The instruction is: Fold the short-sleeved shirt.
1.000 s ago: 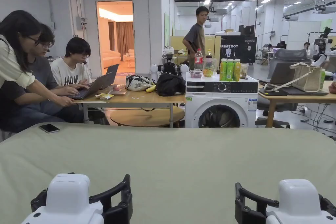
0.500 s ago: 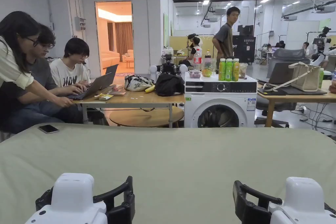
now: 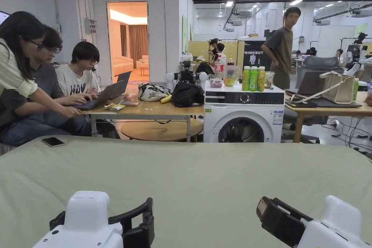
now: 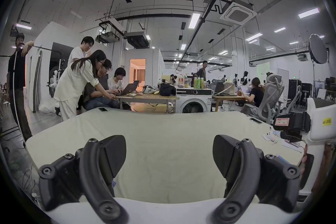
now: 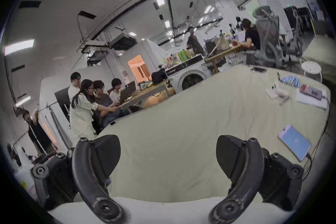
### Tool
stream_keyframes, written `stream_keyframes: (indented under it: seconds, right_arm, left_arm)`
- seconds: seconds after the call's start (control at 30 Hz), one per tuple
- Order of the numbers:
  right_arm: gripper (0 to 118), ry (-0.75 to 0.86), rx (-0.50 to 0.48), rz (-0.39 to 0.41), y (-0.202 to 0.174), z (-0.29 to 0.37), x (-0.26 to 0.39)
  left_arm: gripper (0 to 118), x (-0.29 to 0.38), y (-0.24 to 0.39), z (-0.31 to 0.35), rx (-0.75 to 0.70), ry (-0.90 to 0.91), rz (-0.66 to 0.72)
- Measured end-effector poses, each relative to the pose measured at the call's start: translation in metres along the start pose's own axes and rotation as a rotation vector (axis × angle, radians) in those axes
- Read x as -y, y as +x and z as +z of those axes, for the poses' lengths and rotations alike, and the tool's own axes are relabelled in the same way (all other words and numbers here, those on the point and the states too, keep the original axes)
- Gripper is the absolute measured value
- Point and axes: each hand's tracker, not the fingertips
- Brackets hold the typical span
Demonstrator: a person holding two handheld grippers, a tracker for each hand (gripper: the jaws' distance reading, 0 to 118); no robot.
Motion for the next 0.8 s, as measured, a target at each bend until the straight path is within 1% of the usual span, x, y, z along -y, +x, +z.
stream_keyframes:
  seconds: [0.03,0.1,0.3,0.43,0.5,0.63,0.7,0.8]
  right_arm:
    - [107,-0.018,-0.01,-0.012,0.001,-0.001,-0.001]
    - [107,-0.033,-0.02,-0.008,0.003,-0.002,-0.001]
    - [107,-0.046,0.032,0.009,-0.004,-0.003,0.001]
    - [107,-0.077,0.021,0.0,-0.001,-0.007,0.002]
    - [107,-0.078,0.009,0.017,0.0,-0.007,0.003]
    - [107,-0.02,0.071,0.086,-0.007,-0.004,0.006]
    - [107,-0.043,0.07,0.101,-0.01,-0.005,0.005]
    - [107,-0.026,0.035,0.114,-0.011,-0.003,0.007]
  left_arm:
    - [98,0.0,0.0,0.0,0.003,-0.001,0.001]
    - [98,0.001,0.001,0.0,0.005,-0.003,-0.001]
    - [98,0.002,0.004,-0.001,0.01,-0.012,-0.006]
    - [98,0.003,0.004,-0.001,0.012,-0.019,-0.009]
    - [98,0.004,0.004,-0.001,0.011,-0.021,-0.01]
    - [98,0.004,0.003,-0.002,0.008,-0.021,-0.009]
    - [98,0.004,0.003,-0.002,0.01,-0.021,-0.007]
    - [98,0.005,0.004,-0.003,0.012,-0.024,-0.009]
